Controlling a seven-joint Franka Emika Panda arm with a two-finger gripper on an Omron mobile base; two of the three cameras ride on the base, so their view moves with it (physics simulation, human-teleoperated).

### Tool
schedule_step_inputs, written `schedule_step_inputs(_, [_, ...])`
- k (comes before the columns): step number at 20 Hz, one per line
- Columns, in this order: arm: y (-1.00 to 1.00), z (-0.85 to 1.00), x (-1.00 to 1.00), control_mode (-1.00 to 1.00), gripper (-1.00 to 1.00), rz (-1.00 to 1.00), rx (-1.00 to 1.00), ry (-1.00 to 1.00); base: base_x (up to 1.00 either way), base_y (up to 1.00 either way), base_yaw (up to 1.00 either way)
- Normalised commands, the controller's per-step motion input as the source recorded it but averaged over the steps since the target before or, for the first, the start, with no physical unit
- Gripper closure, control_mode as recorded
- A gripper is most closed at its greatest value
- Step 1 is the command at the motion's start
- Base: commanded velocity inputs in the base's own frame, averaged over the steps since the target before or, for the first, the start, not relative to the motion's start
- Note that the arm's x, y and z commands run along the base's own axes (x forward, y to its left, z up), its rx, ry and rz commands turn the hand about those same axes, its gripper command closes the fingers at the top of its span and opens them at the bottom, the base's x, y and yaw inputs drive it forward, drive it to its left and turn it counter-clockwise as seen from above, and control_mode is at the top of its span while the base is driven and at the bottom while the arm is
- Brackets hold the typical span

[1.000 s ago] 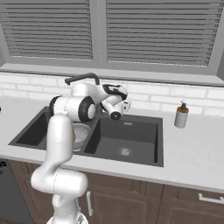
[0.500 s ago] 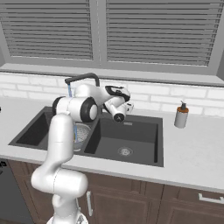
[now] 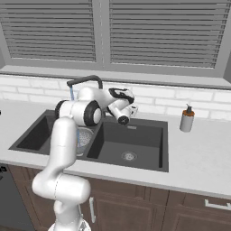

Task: Put the colander in the sink, put the banana in the colander, and turn on the sink faucet and pour water over the colander.

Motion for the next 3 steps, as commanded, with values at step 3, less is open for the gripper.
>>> schedule_step_inputs(3, [-0.21,0.0,0.0,-1.0,-1.0,0.0,0.0,0.06,0.0,0.0,0.0])
